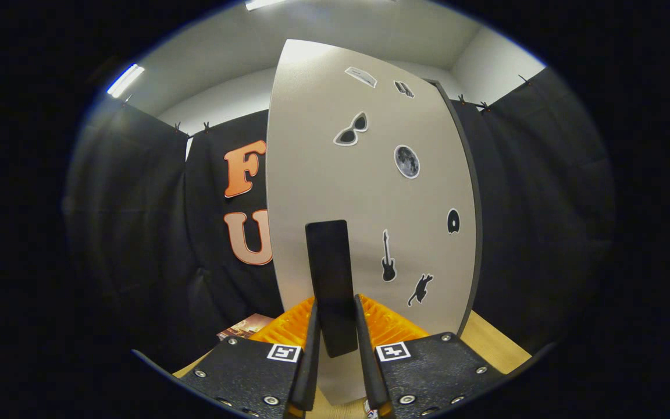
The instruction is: Open the shoe cabinet door, grab the shoes and put them into the shoe cabinet, then close the shoe cabinet door.
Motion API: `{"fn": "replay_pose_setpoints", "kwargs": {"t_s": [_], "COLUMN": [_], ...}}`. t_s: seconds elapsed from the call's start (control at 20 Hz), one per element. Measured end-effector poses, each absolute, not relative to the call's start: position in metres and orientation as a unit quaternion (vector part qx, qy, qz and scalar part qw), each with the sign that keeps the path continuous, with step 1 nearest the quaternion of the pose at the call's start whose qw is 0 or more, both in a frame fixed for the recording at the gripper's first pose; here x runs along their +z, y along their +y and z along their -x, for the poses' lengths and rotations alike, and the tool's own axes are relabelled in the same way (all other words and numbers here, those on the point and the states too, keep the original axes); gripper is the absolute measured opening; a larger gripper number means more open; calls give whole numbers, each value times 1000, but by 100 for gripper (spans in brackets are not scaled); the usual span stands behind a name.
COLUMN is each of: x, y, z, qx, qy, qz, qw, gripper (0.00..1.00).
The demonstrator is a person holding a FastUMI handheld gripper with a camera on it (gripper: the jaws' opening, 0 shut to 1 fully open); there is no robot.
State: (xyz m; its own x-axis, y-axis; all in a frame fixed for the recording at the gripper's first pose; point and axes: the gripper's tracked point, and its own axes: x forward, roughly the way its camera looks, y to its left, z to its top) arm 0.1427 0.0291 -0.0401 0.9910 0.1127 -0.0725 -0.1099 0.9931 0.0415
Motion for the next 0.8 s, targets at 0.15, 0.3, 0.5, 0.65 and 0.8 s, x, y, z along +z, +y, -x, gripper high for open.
{"fn": "replay_pose_setpoints", "kwargs": {"t_s": [0.15, 0.3, 0.5, 0.65, 0.8], "x": [-39, -38, -38, -38, -38], "y": [16, 0, -13, -32, -47], "z": [-132, -121, -112, -99, -93], "qx": [50, 37, 21, 12, 6], "qy": [34, 32, 33, 33, 34], "qz": [-17, -19, -20, -23, -19], "qw": [998, 999, 999, 999, 999], "gripper": [33, 33, 33, 33, 33]}}
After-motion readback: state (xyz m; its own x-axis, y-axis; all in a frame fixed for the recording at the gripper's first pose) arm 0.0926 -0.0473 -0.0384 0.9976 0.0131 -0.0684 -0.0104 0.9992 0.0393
